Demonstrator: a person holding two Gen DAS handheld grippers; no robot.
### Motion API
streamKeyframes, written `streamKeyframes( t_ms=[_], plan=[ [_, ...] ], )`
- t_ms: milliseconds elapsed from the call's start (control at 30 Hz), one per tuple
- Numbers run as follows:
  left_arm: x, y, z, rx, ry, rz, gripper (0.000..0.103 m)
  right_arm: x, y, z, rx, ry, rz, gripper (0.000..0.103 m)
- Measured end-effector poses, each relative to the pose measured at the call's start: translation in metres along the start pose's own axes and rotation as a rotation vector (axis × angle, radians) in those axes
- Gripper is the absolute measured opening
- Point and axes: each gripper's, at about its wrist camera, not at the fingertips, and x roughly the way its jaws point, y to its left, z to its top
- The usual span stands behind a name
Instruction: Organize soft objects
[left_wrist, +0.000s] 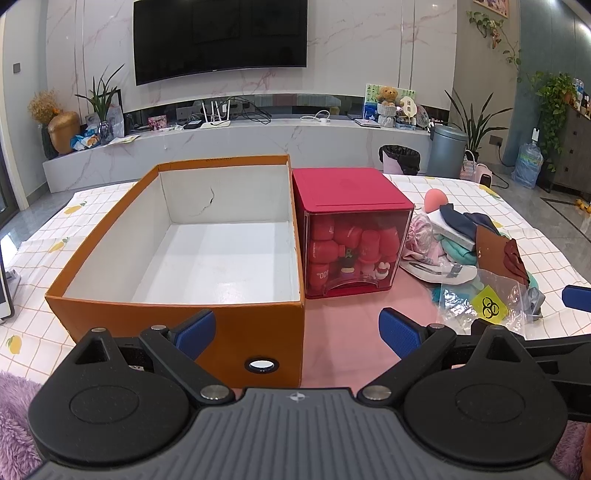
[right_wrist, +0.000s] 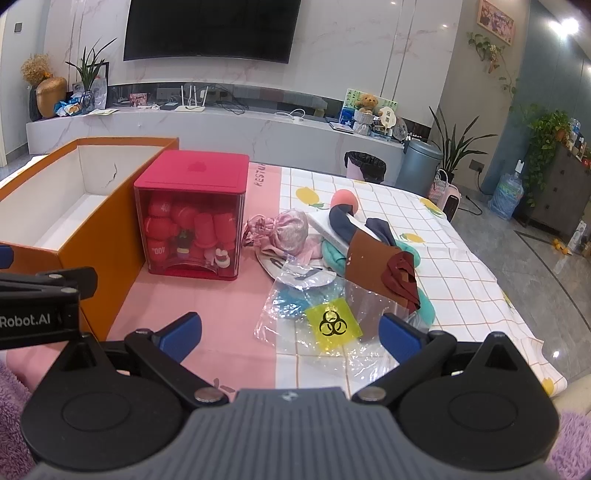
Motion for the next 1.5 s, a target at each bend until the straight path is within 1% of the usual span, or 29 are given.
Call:
streamKeyframes(
  t_ms=[667, 1233, 1300, 1400, 1500],
  plan=[
    [0.001, -0.002, -0.002, 0.027, -0.005, 0.017, 0.103, 0.003, 0.001, 0.0, -0.015, 0.022, -0.007, 0.1],
    [0.001, -0.002, -0.003, 0.021, -0.004, 0.017, 0.103, 0.002, 0.002, 0.0, -0.017, 0.027, -0.009, 0.1],
    [0.002, -0.003, -0.002, 0.022, -0.003, 0.016, 0.103, 0.002, 0.001, 0.0, -0.015, 0.021, -0.015, 0.1],
    [0.004, -0.008, 0.004, 0.03, -0.004, -0.007, 0.103, 0.003, 0.0, 0.0, 0.002, 0.02, -0.031, 0.1],
    [0.003, -0.017, 0.012, 0.071, -0.029, -0.02, 0.103, 0.002, -0.006, 0.003, 0.035, 0.002, -0.062, 0.1]
  ],
)
